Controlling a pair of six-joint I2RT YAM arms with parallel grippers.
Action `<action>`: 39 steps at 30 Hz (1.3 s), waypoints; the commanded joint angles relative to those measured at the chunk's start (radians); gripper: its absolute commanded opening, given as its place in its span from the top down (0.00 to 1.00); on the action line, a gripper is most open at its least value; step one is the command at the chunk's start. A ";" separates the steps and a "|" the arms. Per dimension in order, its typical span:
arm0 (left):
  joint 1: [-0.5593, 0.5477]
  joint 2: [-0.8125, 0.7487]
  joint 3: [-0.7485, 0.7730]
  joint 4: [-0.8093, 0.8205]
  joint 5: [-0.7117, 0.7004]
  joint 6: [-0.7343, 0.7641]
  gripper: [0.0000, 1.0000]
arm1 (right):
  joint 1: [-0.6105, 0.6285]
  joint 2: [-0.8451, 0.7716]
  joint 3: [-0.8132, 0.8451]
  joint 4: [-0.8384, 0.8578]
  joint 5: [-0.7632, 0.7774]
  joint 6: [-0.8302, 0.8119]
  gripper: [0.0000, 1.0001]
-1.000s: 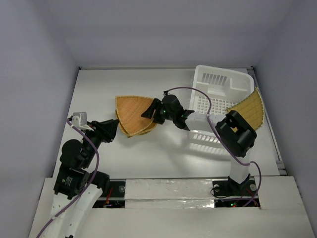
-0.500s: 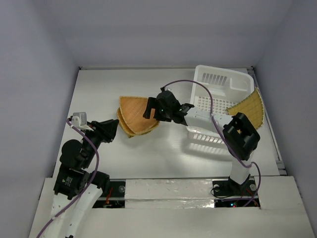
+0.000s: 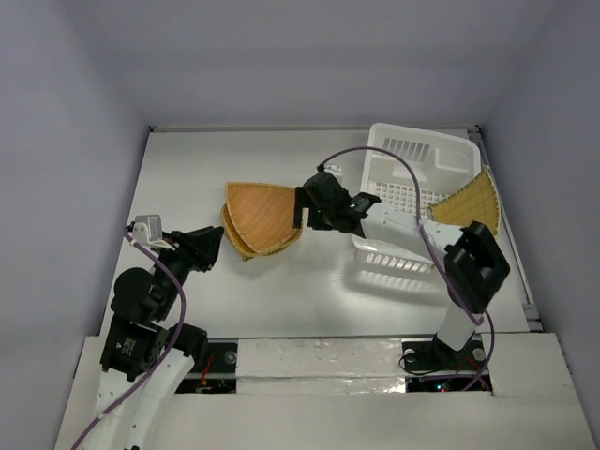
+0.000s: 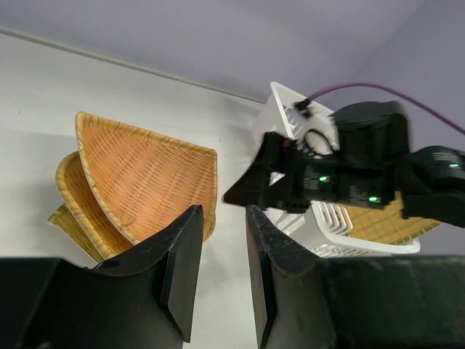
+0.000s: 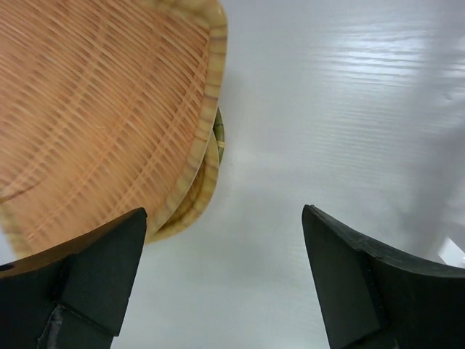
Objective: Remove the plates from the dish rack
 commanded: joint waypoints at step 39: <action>-0.014 -0.023 -0.008 0.056 0.082 0.020 0.70 | -1.108 -0.661 -0.158 -0.364 -0.111 -0.416 0.25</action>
